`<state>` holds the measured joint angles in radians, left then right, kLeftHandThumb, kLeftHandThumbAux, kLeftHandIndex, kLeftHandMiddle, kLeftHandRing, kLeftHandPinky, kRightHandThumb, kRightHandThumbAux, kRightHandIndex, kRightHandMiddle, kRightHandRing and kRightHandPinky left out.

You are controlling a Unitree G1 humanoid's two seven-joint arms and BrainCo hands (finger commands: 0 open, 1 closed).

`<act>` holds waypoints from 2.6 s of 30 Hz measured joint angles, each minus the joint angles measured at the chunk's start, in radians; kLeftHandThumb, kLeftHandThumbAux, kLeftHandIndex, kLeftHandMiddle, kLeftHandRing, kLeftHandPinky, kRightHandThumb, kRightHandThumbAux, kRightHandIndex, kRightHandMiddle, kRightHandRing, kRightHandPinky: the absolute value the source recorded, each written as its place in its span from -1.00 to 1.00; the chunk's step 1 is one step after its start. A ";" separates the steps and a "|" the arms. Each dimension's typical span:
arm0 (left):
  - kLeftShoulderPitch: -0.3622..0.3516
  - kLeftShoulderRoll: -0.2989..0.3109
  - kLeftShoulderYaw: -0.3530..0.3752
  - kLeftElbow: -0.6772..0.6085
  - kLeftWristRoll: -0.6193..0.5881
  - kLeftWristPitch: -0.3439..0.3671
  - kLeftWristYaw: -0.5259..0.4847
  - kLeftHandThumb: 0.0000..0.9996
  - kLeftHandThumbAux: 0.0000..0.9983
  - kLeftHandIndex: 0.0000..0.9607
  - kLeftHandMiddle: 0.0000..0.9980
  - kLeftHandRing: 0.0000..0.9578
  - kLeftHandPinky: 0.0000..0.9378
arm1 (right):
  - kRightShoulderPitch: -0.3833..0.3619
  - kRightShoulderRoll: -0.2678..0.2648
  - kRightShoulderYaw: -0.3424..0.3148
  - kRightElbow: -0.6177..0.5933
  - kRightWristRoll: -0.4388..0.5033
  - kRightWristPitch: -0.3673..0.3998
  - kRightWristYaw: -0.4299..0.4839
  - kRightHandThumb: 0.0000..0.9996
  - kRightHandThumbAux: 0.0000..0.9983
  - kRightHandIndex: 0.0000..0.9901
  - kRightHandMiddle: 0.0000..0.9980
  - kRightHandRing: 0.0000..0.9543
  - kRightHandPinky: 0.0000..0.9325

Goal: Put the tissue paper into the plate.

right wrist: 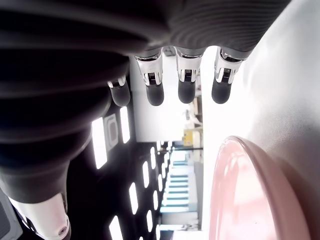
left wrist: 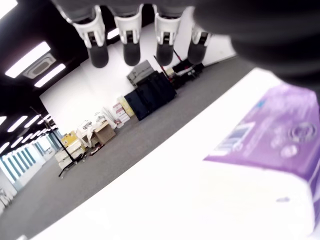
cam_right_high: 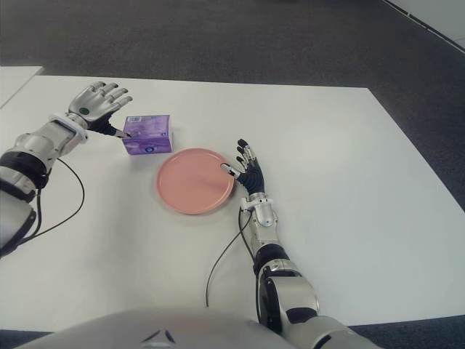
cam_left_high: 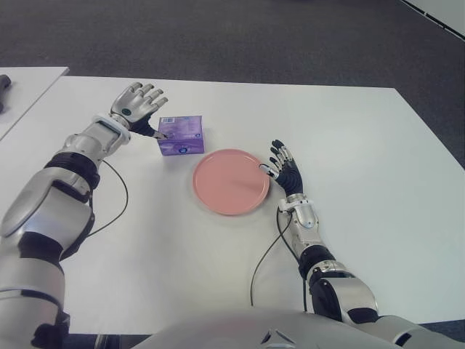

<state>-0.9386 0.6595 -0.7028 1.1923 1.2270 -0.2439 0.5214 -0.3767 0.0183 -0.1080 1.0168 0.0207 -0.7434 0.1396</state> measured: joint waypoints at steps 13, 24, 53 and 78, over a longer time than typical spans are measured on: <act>-0.038 -0.085 -0.105 0.111 -0.002 0.026 0.027 -0.86 -0.37 -1.00 -1.00 -1.00 -1.00 | -0.001 0.000 -0.004 0.001 0.000 -0.003 0.006 -0.81 0.41 -0.87 -0.94 -0.97 -0.88; -0.032 -0.122 -0.103 0.128 -0.068 -0.020 0.046 -0.87 -0.32 -1.00 -1.00 -1.00 -1.00 | -0.001 0.001 -0.005 0.001 0.000 -0.004 0.006 -0.81 0.41 -0.87 -0.94 -0.97 -0.88; -0.030 -0.148 -0.045 0.133 -0.246 -0.084 0.023 -0.85 -0.24 -1.00 -1.00 -1.00 -1.00 | -0.006 0.001 -0.006 0.011 0.000 -0.004 0.005 -0.81 0.41 -0.87 -0.94 -0.97 -0.88; -0.020 -0.156 -0.063 0.156 -0.245 -0.016 -0.020 -0.84 -0.25 -1.00 -1.00 -1.00 -1.00 | -0.008 0.001 -0.014 0.015 0.001 -0.004 0.016 -0.81 0.41 -0.87 -0.94 -0.97 -0.88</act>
<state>-0.9584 0.5036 -0.7659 1.3486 0.9820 -0.2597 0.5014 -0.3849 0.0190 -0.1221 1.0322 0.0219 -0.7476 0.1553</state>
